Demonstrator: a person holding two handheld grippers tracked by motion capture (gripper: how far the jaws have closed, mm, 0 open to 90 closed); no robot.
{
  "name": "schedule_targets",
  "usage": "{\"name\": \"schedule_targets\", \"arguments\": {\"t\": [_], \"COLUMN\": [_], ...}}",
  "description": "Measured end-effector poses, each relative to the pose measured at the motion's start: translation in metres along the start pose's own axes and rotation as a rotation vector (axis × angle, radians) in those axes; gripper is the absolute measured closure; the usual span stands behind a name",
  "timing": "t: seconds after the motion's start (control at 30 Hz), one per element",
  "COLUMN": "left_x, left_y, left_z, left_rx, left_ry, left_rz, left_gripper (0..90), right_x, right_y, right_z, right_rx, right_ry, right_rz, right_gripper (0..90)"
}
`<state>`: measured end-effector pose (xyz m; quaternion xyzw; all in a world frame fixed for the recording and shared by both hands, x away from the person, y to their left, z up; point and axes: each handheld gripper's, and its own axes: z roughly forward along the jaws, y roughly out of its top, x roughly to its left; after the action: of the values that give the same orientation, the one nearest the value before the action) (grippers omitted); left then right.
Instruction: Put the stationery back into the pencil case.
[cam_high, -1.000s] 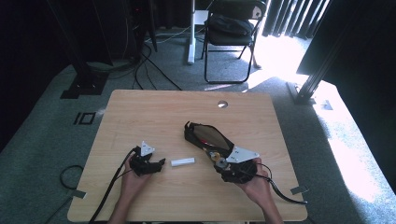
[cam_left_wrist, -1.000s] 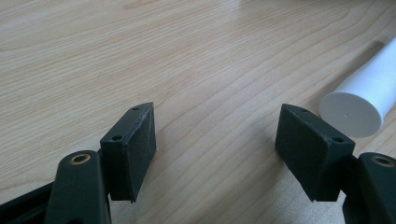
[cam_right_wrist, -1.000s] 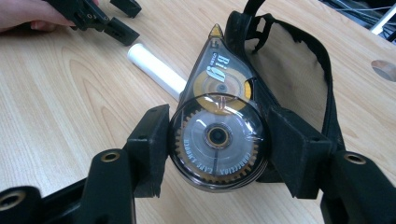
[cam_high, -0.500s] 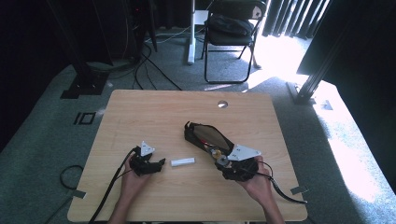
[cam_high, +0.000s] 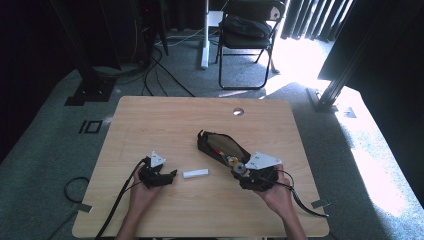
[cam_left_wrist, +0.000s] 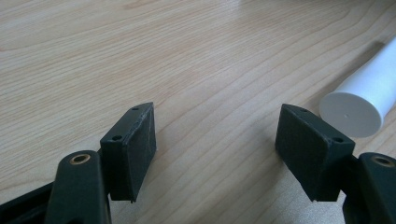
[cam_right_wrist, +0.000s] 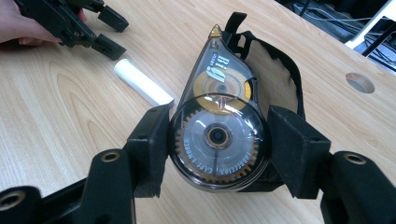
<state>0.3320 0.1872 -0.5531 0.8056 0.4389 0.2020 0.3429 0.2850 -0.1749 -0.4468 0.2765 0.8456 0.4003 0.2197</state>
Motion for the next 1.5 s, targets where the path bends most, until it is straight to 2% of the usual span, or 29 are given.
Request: {"name": "schedule_targets", "arguments": {"t": [1.5], "left_x": [0.0], "left_y": [0.0], "left_z": [0.0], "left_rx": [0.0], "left_ry": [0.0], "left_rz": [0.0], "left_gripper": [29.5], "right_x": [-0.025], "right_y": [0.012], "right_z": [-0.001], "right_rx": [-0.025], "right_ry": [-0.059], "right_rz": [0.014], "right_gripper": [41.2]}}
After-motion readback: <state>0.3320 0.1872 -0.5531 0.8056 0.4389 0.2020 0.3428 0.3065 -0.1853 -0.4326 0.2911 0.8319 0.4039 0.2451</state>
